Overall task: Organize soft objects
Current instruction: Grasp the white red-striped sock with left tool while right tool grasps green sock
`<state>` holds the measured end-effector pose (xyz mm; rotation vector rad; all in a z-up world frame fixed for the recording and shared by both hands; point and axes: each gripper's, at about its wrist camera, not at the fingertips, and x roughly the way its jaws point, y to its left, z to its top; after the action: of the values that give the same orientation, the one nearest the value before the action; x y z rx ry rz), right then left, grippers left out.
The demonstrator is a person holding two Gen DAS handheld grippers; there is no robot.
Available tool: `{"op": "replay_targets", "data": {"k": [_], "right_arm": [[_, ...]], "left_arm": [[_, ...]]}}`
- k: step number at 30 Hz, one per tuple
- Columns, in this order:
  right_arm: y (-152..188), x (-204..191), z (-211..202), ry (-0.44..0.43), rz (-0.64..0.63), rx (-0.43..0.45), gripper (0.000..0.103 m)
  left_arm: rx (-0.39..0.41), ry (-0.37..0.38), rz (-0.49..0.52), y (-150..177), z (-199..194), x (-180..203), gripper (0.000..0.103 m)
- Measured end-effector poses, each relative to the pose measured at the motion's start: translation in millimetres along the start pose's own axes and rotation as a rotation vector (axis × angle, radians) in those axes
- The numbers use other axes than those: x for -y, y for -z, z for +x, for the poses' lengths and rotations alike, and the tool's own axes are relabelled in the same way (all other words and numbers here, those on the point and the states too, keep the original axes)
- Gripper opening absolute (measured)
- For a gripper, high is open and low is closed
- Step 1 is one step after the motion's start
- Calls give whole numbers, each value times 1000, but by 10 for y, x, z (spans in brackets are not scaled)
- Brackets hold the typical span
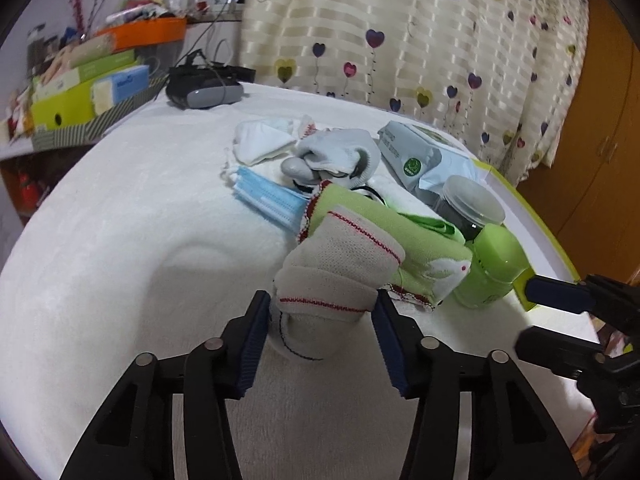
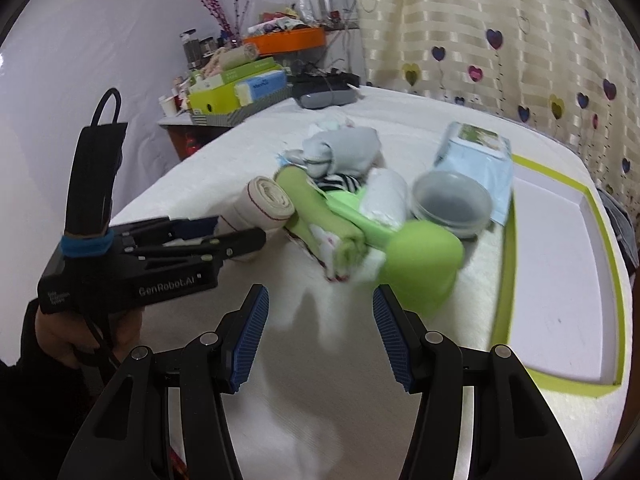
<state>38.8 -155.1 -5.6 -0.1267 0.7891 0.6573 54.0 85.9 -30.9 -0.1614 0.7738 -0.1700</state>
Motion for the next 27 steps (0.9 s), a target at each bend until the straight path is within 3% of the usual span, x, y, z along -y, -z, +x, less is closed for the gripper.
{"op": "replay_targets", "data": {"k": [7, 13, 18, 22, 27], "right_arm": [[-224, -166, 172, 3, -84, 3, 55], [-277, -262, 419, -15, -168, -73, 50], [-334, -222, 482, 32, -181, -70, 50], [-364, -216, 637, 67, -211, -117, 50], [-390, -286, 755, 88, -274, -146, 35]], "left_arm": [[31, 1, -83, 96, -219, -179, 48], [46, 8, -118, 131, -326, -288, 48], [48, 16, -136, 142, -333, -341, 48], [47, 27, -137, 154, -343, -350, 48], [46, 30, -141, 157, -349, -355, 48]]}}
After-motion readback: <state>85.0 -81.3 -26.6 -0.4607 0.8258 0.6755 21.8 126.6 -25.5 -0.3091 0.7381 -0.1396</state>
